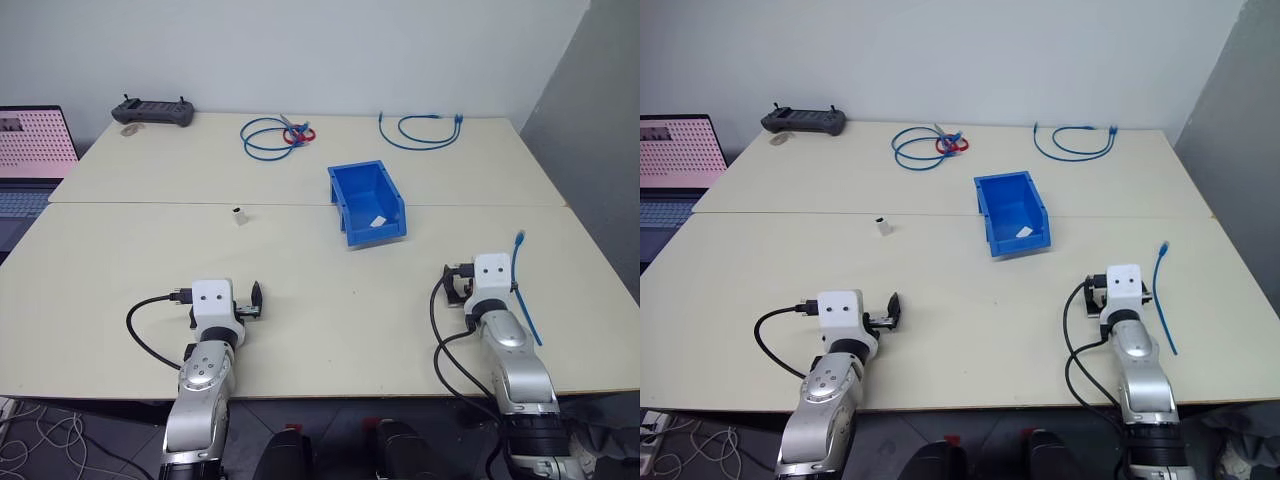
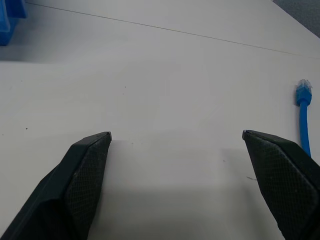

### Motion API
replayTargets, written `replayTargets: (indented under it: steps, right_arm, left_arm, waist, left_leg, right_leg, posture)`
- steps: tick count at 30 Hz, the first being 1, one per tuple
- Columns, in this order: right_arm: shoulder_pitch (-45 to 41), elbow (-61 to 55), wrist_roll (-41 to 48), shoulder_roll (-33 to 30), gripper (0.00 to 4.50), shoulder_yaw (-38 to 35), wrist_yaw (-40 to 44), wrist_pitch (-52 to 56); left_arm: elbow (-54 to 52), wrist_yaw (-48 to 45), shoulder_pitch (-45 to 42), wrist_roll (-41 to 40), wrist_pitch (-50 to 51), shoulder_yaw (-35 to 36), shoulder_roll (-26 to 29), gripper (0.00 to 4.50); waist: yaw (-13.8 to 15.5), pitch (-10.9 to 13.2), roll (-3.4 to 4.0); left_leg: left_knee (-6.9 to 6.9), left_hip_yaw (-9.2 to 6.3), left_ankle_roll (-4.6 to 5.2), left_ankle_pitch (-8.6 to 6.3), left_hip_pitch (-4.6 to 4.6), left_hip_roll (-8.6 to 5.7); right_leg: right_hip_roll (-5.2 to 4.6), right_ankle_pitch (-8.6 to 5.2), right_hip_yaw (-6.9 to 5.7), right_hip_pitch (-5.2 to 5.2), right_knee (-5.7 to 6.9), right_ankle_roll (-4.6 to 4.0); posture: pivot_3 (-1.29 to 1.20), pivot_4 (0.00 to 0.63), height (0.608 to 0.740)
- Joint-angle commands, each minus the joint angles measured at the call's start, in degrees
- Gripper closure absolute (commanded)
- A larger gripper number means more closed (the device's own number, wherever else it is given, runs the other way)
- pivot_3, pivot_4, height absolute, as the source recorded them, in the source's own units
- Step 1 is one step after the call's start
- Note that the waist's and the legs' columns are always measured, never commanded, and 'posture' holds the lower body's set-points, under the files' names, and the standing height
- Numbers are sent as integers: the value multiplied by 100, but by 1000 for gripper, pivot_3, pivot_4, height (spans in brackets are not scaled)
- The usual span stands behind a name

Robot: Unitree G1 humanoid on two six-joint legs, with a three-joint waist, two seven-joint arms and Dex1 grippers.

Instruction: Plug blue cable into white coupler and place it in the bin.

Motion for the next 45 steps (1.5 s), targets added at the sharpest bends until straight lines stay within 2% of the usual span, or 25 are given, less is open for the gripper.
replayTargets:
  steps: [1,33,37,41,45]
  right_arm:
    - [-57,-212,24,-9,39,-63,-44,-65]
    - [-75,-311,13,-77,39,-147,-75,67]
    - [-80,-556,113,-143,39,-326,-61,393]
    - [-260,-669,256,-583,39,-731,165,881]
    - [-725,-64,458,-1023,39,-995,378,1114]
  left_arm:
    - [-235,-34,2,89,-111,-6,83,0]
    - [-259,-70,-3,-34,-146,42,-37,0]
    - [-594,-972,-176,-286,-134,-358,357,0]
    - [-1072,-2792,-1081,-1109,363,-1035,1156,0]
    - [-603,-4239,-2083,-1688,598,-1525,1579,0]
  waist:
    - [0,0,0]
    - [0,0,0]
    - [4,1,1]
    - [26,2,2]
    - [-7,3,9]
  left_leg:
    - [0,0,0,0,0,0]
    - [0,0,0,0,0,0]
    - [0,-1,0,0,-3,0]
    - [2,-1,0,0,-6,-7]
    - [4,10,0,0,-4,-16]
  right_leg:
    - [0,0,0,0,0,0]
    - [0,0,0,0,0,0]
    - [0,0,0,-1,1,0]
    - [6,0,-4,-1,-1,0]
    - [14,-1,-2,2,-4,2]
  posture:
    - [0,150,740]
    - [0,150,740]
    - [0,150,740]
    - [0,150,740]
    - [0,150,740]
